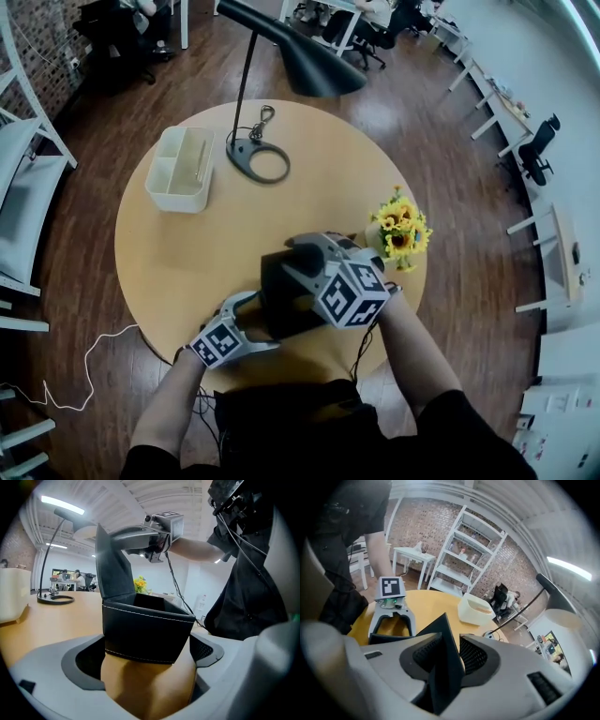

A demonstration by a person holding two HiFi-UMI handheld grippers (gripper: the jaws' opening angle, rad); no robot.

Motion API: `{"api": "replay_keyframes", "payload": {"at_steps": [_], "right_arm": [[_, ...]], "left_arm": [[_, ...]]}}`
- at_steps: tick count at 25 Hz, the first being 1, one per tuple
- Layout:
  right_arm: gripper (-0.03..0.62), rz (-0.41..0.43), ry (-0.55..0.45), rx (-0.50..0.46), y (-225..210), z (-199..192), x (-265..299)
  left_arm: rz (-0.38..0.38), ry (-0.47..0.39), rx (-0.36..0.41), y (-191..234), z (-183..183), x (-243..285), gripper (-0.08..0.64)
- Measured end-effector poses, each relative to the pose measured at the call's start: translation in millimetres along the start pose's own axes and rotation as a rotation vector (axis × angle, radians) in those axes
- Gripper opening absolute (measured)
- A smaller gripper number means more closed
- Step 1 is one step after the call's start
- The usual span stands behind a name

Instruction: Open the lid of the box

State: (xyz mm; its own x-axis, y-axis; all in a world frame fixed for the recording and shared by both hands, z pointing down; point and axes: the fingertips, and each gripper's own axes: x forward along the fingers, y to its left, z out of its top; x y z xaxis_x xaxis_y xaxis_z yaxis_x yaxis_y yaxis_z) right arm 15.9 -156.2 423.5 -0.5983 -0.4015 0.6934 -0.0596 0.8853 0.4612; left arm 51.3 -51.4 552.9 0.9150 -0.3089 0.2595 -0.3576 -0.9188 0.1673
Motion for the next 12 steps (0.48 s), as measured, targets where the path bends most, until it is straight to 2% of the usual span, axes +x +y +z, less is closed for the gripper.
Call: {"api": "replay_keyframes", "payload": {"at_steps": [1, 5, 7, 9, 12], "right_arm": [[0.123, -0.027, -0.007, 0.012, -5.1, 0.1, 1.9], [0.158, -0.098, -0.045, 0.024, -16.7, 5.1, -7.0], [0.158, -0.124, -0.102, 0.093, -19.3, 5.7, -23.0], [0.158, -0.144, -0.172, 0.200, -21.7, -1.3, -45.0], [0.158, -0.192, -0.279, 0.300, -28.3, -19.0, -93.3]], "left_arm": [[0.011, -0.003, -0.019, -0.9, 0.0, -4.1, 0.529], [0.098, -0.037, -0.099, -0.5, 5.8, -32.7, 0.526], [0.159, -0.060, -0.135, 2.6, 18.4, -53.2, 0.526], [0.221, -0.118, -0.160, 8.8, 36.0, -73.3, 0.520], [0.299, -0.194, -0.152, 14.4, 66.2, -100.5, 0.505]]}}
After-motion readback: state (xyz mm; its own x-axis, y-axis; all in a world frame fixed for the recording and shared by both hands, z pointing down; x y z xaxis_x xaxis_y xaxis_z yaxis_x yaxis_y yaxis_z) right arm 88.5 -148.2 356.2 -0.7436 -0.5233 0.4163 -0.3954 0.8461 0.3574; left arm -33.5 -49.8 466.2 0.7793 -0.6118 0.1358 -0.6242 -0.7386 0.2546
